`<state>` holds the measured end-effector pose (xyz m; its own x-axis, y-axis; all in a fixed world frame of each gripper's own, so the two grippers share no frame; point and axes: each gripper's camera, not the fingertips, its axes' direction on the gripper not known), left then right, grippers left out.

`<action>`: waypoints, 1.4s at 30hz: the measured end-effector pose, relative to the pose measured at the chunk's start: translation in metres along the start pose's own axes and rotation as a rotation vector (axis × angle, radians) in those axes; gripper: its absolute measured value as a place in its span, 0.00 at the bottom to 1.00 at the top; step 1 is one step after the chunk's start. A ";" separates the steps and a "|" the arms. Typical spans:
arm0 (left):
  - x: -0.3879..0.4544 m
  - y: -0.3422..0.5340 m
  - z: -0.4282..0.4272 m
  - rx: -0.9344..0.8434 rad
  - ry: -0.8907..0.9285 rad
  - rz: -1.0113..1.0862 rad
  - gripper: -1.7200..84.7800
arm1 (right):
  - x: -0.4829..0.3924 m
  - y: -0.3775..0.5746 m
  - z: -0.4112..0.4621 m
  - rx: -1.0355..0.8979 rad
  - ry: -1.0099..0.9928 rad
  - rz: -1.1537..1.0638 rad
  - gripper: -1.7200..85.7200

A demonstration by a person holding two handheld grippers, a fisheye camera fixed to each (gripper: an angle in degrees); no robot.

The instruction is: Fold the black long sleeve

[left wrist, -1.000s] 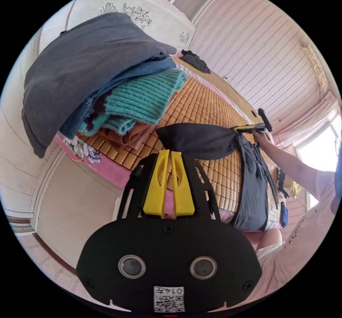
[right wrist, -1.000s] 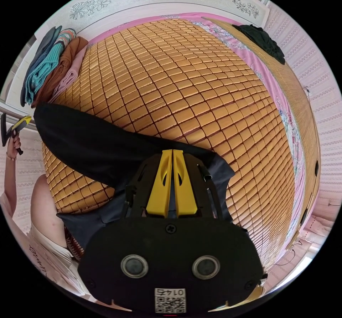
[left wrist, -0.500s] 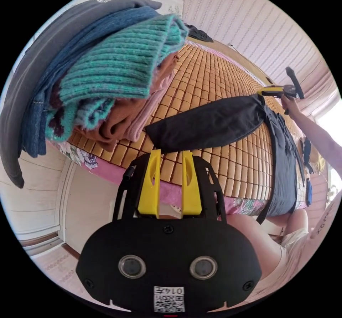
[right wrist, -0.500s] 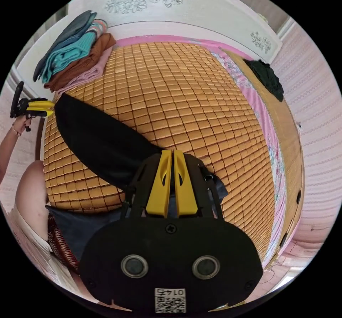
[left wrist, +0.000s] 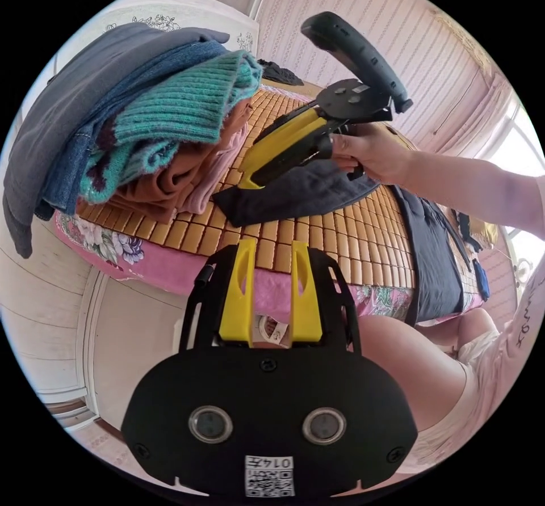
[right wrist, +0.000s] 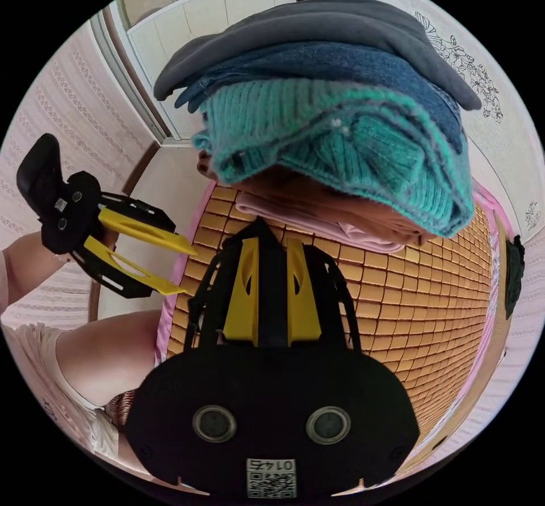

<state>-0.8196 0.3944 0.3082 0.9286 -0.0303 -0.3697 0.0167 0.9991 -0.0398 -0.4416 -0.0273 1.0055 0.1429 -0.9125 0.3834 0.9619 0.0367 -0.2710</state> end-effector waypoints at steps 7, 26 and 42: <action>-0.025 0.001 -0.005 0.065 0.028 -0.026 0.15 | 0.014 0.025 -0.005 0.053 -0.107 0.063 0.02; -0.055 -0.057 -0.011 0.060 0.217 0.269 0.10 | 0.019 0.040 -0.089 0.205 -0.171 -0.180 0.03; -0.179 -0.006 0.047 -0.024 0.287 -0.268 0.01 | 0.046 0.220 -0.032 -0.073 -0.065 0.412 0.07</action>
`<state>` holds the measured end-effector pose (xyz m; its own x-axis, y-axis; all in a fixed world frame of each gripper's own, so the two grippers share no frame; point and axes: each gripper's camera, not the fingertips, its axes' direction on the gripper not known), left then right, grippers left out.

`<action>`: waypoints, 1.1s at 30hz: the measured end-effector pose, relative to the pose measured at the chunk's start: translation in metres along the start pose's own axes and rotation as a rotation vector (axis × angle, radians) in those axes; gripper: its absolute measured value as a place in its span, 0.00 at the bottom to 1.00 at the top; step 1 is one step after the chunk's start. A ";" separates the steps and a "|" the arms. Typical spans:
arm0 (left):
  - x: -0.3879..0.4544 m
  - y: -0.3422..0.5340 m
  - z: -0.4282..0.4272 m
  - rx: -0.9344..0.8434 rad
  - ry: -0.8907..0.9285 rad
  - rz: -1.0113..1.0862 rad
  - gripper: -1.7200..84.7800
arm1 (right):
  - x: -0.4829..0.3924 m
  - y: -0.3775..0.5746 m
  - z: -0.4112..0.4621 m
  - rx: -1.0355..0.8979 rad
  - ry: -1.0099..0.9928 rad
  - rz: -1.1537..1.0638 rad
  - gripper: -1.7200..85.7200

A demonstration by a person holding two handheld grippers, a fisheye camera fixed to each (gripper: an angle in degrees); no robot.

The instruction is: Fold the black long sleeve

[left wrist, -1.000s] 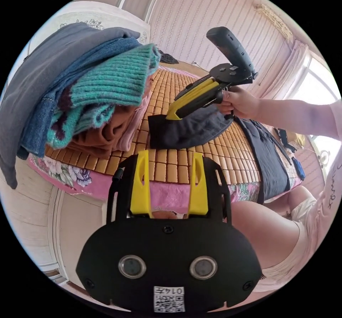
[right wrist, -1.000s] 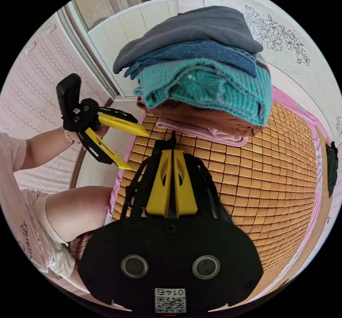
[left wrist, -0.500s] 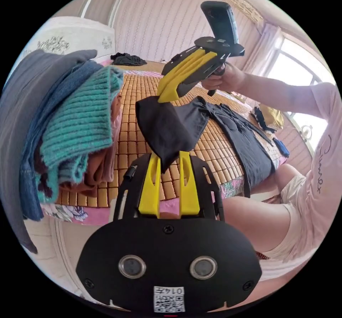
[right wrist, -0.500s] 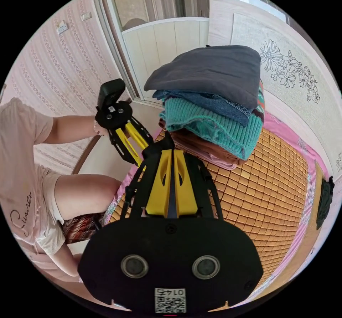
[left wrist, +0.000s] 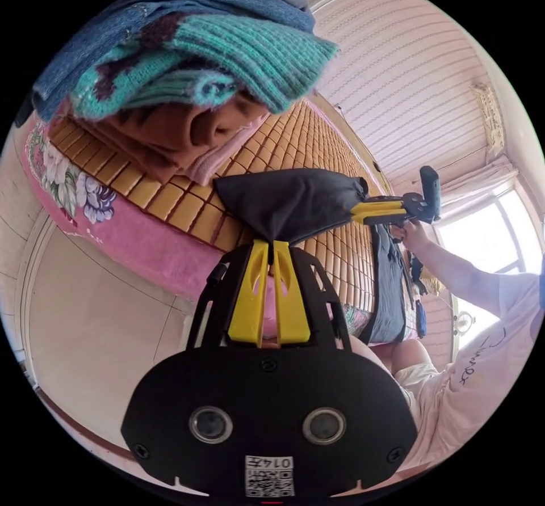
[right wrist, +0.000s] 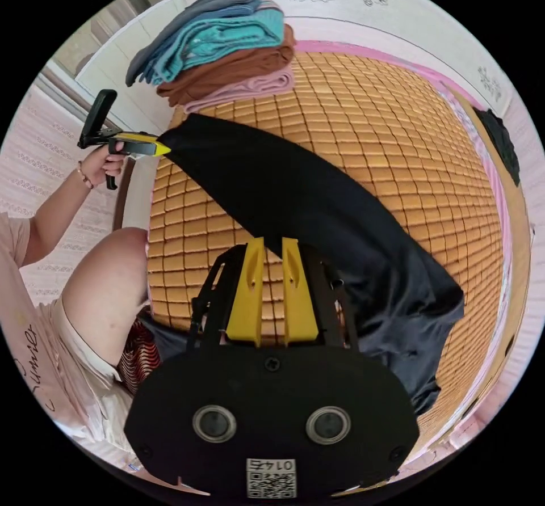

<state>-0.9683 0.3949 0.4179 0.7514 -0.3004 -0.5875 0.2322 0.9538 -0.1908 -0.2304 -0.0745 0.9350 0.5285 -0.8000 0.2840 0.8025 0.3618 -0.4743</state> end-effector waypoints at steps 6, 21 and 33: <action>-0.026 0.005 -0.005 0.003 0.047 -0.064 0.01 | 0.053 -0.004 -0.016 0.003 0.104 0.234 0.04; -0.053 -0.017 -0.005 -0.001 0.030 -0.012 0.01 | 0.107 -0.012 -0.021 0.057 0.103 0.506 0.01; -0.053 -0.020 -0.004 0.033 0.018 -0.017 0.01 | 0.082 -0.003 -0.054 0.134 0.146 0.425 0.02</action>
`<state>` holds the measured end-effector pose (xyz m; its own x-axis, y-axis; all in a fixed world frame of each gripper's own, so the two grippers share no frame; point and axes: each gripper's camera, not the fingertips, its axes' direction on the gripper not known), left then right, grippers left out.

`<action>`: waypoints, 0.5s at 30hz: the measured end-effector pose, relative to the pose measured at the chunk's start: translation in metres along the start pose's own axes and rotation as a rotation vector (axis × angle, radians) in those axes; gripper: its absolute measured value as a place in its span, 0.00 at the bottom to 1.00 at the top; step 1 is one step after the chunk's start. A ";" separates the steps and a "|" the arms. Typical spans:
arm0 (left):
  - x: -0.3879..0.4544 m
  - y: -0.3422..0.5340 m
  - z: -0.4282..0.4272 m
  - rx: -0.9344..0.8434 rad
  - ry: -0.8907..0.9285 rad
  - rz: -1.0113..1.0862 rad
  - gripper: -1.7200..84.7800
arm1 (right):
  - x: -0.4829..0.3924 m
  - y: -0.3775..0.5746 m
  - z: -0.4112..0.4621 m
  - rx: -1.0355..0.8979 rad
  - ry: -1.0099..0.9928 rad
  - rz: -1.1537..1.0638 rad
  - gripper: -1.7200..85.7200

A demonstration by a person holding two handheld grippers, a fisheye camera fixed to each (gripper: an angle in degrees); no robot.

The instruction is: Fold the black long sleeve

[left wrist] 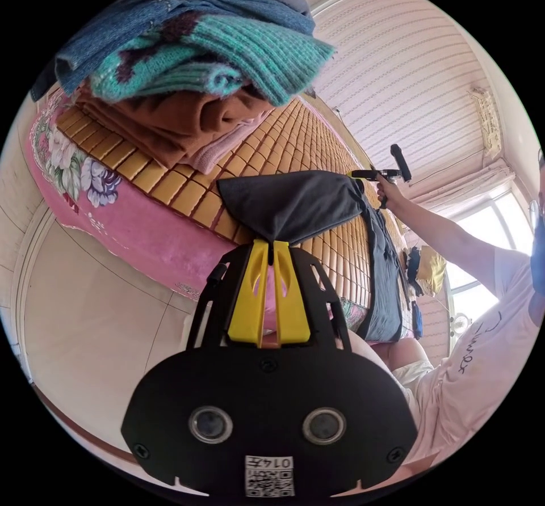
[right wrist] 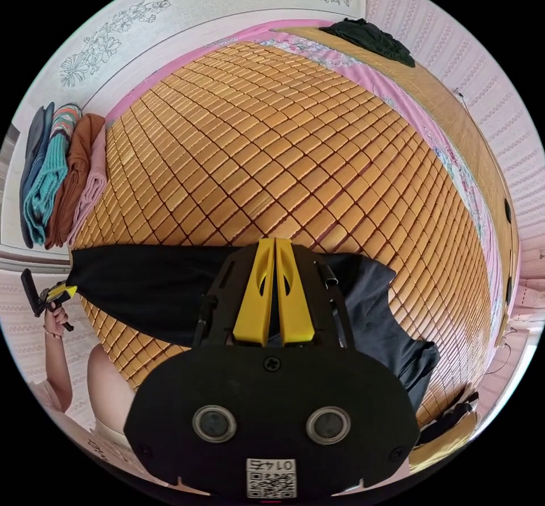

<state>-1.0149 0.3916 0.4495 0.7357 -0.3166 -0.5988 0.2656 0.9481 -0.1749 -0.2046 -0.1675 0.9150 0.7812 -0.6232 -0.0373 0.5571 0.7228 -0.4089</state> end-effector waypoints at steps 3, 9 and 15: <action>0.002 0.002 0.005 0.006 0.006 -0.007 0.01 | -0.064 0.000 -0.022 0.053 -0.133 -0.320 0.03; 0.010 0.008 0.013 0.020 0.010 -0.024 0.01 | -0.201 0.018 -0.013 -0.019 -0.135 -0.771 0.11; 0.036 0.015 0.022 0.024 -0.025 -0.011 0.01 | -0.209 0.037 0.004 -0.099 -0.132 -0.770 0.04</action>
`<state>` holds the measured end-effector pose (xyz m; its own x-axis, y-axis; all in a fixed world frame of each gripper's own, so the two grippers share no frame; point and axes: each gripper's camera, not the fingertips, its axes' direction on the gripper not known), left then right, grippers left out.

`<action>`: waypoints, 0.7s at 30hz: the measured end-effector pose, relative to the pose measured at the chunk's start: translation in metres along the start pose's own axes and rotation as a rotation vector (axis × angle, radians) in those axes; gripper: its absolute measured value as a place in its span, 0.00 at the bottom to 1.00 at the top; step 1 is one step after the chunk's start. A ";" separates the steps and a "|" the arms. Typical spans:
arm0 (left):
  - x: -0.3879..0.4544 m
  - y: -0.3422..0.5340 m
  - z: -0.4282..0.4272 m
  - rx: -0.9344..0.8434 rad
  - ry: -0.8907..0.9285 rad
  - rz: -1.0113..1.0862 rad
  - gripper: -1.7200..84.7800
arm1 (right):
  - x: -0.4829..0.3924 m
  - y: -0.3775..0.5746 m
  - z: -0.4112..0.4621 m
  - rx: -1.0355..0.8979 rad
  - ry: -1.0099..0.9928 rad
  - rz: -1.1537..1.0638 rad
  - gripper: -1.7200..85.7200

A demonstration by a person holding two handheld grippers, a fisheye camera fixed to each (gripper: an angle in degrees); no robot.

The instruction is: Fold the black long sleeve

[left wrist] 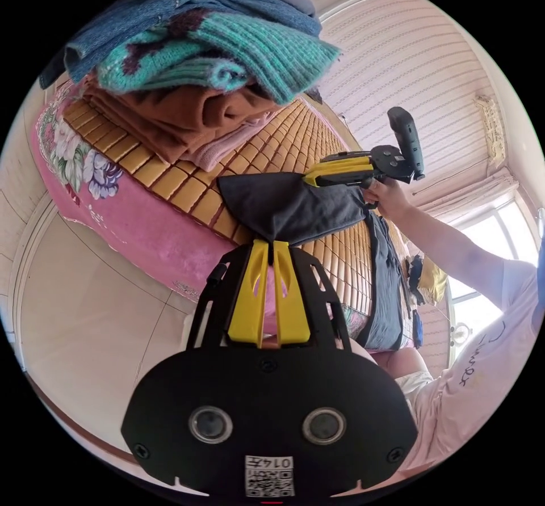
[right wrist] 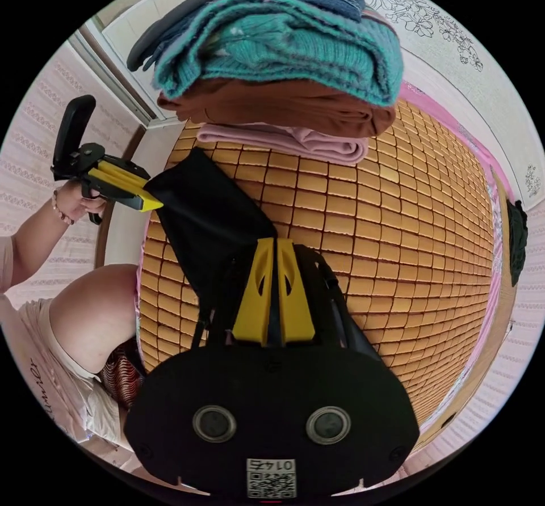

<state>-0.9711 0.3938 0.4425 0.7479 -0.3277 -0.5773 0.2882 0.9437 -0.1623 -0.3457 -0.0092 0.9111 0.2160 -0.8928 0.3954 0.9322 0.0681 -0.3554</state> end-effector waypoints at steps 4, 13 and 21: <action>0.034 0.008 -0.003 0.040 -0.006 0.046 0.01 | 0.003 0.033 -0.019 0.040 -0.009 0.029 0.02; 0.294 0.036 -0.021 0.200 0.237 0.547 0.01 | 0.001 0.297 -0.214 0.604 0.022 0.452 0.02; 0.586 0.187 0.106 -0.174 0.527 1.082 0.06 | -0.136 0.589 -0.209 0.433 0.149 1.108 0.04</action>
<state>-0.4159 0.3734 0.1589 0.2055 0.6535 -0.7285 -0.4483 0.7246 0.5235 0.1130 0.0592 0.4706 0.9536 -0.2954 -0.0579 0.2876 0.9509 -0.1147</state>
